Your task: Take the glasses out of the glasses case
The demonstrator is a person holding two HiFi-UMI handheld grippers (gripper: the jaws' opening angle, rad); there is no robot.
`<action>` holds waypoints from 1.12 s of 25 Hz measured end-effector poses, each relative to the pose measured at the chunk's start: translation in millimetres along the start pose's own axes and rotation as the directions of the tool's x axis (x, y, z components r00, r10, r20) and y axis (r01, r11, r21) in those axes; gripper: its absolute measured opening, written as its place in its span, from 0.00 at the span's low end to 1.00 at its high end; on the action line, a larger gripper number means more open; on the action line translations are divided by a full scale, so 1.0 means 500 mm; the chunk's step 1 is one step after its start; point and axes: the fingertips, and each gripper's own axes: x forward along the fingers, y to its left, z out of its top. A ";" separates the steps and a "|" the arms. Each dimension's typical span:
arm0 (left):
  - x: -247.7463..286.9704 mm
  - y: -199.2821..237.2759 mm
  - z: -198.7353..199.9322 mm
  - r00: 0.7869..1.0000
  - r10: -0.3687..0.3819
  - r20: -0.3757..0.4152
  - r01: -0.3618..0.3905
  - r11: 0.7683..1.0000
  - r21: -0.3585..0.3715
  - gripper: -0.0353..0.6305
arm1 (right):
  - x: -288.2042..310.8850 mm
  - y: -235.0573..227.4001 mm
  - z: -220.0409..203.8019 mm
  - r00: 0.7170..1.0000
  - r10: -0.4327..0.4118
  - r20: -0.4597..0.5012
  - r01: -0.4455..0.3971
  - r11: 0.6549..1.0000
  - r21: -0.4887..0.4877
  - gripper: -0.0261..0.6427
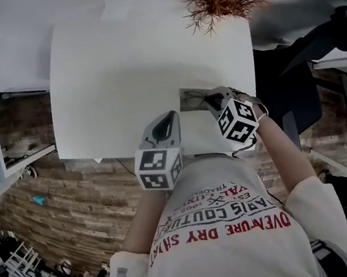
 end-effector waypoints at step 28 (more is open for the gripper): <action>-0.082 -0.109 0.217 0.959 -0.158 0.237 0.095 0.961 0.259 0.06 | -0.325 -0.085 0.117 0.731 -0.611 0.305 0.288 0.681 0.673 0.08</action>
